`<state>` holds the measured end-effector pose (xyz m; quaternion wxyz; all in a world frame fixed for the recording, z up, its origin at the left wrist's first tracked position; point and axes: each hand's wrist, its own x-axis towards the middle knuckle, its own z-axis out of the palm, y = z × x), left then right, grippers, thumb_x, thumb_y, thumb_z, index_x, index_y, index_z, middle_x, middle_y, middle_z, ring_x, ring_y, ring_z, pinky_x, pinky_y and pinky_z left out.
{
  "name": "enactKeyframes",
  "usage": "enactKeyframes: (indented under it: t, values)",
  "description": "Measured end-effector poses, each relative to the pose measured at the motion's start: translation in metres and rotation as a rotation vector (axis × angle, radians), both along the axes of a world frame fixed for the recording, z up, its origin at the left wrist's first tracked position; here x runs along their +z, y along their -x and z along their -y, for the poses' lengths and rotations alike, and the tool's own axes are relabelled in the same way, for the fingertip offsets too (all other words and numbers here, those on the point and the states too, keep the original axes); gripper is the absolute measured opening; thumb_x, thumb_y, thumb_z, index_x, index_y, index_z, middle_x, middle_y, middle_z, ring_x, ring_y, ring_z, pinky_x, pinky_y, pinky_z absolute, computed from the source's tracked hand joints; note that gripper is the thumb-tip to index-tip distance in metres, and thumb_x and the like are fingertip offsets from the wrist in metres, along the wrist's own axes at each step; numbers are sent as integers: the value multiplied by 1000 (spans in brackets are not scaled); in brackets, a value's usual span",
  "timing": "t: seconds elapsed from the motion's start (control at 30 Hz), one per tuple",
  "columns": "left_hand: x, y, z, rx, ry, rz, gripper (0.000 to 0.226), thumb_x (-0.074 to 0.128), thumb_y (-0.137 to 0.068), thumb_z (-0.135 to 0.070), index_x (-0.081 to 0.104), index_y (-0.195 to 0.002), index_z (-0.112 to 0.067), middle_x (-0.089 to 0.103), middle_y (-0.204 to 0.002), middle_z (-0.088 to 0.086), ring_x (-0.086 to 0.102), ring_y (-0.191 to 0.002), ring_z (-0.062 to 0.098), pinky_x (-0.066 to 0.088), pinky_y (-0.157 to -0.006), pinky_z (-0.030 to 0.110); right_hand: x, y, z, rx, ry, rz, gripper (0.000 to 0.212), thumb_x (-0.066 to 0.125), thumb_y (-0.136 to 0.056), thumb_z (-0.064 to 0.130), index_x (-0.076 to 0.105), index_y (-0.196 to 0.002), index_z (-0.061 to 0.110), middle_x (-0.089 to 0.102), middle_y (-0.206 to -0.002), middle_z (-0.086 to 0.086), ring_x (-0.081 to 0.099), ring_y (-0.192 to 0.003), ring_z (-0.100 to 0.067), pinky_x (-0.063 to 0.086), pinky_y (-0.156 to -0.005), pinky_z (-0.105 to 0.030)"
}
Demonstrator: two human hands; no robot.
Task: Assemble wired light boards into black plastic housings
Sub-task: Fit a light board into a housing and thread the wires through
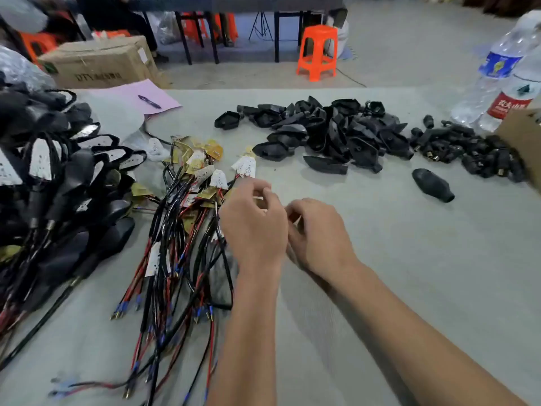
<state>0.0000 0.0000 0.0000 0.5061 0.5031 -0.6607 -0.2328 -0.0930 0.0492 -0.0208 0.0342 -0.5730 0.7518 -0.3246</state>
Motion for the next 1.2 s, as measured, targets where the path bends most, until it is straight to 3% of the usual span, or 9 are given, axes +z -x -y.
enactKeyframes:
  t: [0.1, 0.2, 0.3, 0.4, 0.5, 0.7, 0.8, 1.0, 1.2]
  values:
    - [7, -17, 14, 211, -58, -51, 10, 62, -87, -15, 70, -86, -20, 59, -71, -15, 51, -63, -6, 37, -65, 2, 1, -29, 17, 58, -76, 35, 18, 57, -86, 27, 53, -69, 22, 57, -68, 3, 52, -64, -25, 34, -54, -35]
    - [2, -35, 24, 254, -173, 40, 16, 60, -86, -8, 71, -91, -17, 64, -80, -6, 63, -83, 19, 51, -81, 30, 1, -54, 29, 37, -238, -117, 14, 55, -86, 29, 56, -77, 18, 64, -82, -3, 60, -77, -35, 37, -58, -35]
    - [-2, -46, 33, 212, -275, 166, 31, 58, -78, 4, 73, -96, -16, 72, -96, 2, 64, -100, 27, 51, -87, 36, 3, -56, 34, 3, -276, -80, 20, 58, -93, 32, 62, -82, 15, 68, -90, -10, 63, -84, -37, 45, -64, -35]
    - [-4, -51, 36, 183, -303, 219, 30, 62, -78, 4, 73, -98, -16, 72, -98, 2, 64, -103, 26, 52, -89, 35, 5, -47, 28, -7, -177, 202, 27, 58, -100, 32, 63, -82, 13, 70, -82, -7, 64, -79, -27, 48, -68, -36]
    - [-5, -49, 35, 186, -294, 223, 24, 61, -80, 1, 73, -95, -14, 69, -95, 1, 64, -99, 26, 50, -84, 33, 7, -28, 13, -29, -61, 512, 25, 55, -104, 26, 57, -83, 13, 70, -62, 0, 59, -52, -8, 42, -54, -23]
    - [-4, -30, 24, 196, -199, 329, 27, 63, -85, -11, 71, -109, -18, 67, -112, 8, 57, -112, 31, 32, -89, 27, 9, 16, -24, -123, 76, 742, 29, 54, -105, 33, 51, -83, 14, 56, -51, 2, 45, -44, -12, 39, -45, -22]
    - [-6, -33, 24, 155, -190, 400, 33, 67, -85, -11, 67, -117, -18, 68, -116, 5, 57, -114, 29, 36, -95, 30, 6, 27, -34, -119, 54, 741, 29, 60, -102, 34, 56, -84, 12, 60, -53, 2, 49, -46, -11, 40, -48, -20]
    - [-9, -31, 22, 88, -276, 447, 23, 65, -89, -11, 72, -109, -20, 73, -103, 2, 62, -109, 29, 49, -84, 35, -2, 27, -40, -24, -17, 563, 28, 71, -95, 29, 62, -70, 20, 64, -56, 7, 49, -45, -3, 37, -49, -17]
    - [-17, -22, 22, 136, -261, 595, 21, 61, -96, -16, 68, -115, -21, 68, -113, 6, 53, -113, 30, 30, -79, 27, 4, 17, -32, 4, -142, 209, 37, 73, -90, 46, 64, -66, 19, 61, -59, 9, 58, -62, -10, 46, -60, -27]
